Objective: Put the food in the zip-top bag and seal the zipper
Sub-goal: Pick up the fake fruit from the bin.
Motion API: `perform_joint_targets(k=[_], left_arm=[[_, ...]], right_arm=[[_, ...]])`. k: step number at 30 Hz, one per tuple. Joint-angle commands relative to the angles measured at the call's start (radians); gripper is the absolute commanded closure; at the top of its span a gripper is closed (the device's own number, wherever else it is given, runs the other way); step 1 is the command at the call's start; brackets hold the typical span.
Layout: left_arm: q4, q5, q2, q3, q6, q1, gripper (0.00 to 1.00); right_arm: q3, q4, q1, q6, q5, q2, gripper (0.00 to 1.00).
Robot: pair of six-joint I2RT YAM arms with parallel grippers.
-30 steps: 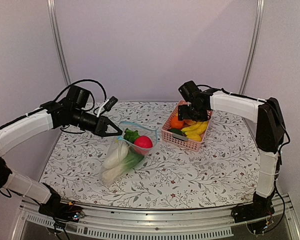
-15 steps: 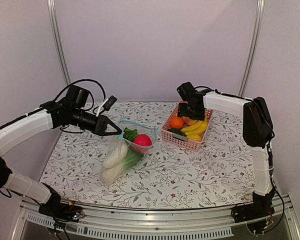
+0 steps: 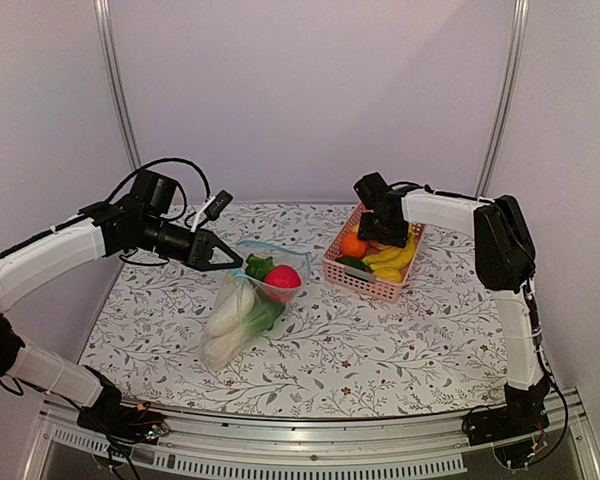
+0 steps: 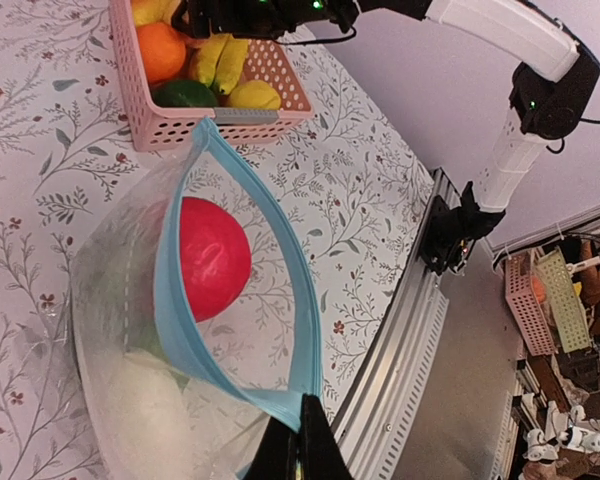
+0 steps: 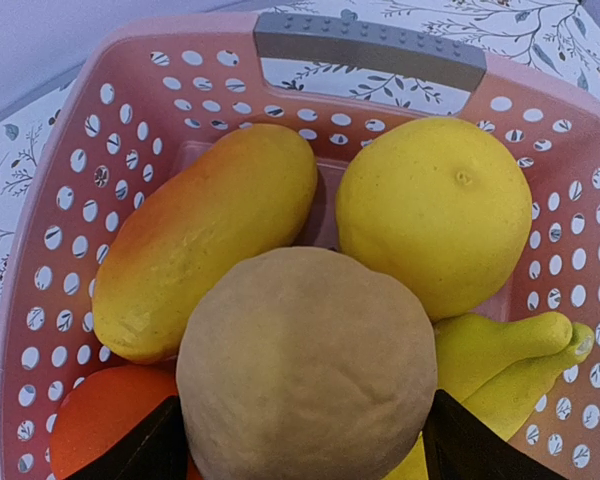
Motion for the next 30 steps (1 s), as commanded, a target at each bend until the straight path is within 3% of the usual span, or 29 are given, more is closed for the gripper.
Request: perform_joint_targets(k=[1,6,12,19,24,30], left_arm=[[0.024,0.02,-0.011,-0.009,-0.003,0.018,1.0],[0.025,0.022,-0.012,-0.009,-0.003,0.02,1.0],[0.024,0.022,-0.016,-0.01,-0.003,0.025,1.0],[0.026,0.039,-0.015,-0.01,-0.001,0.025,1.0],[0.026,0.073,-0.017,-0.009,0.006,0.022,1.0],[0.027,0.11,-0.029,-0.005,0.025,-0.005,1.0]], right_arm=[[0.028,0.005,-0.015,0.025,0.006,0.033,0.23],[0.027,0.018,-0.017,0.015,0.011,0.02,0.32],[-0.02,0.041,-0.016,-0.024,0.014,-0.054,0.33],[-0.198,0.101,-0.014,-0.113,-0.033,-0.299,0.34],[-0.329,0.118,0.006,-0.198,-0.122,-0.502,0.35],[-0.458,0.134,0.059,-0.297,-0.361,-0.7,0.35]])
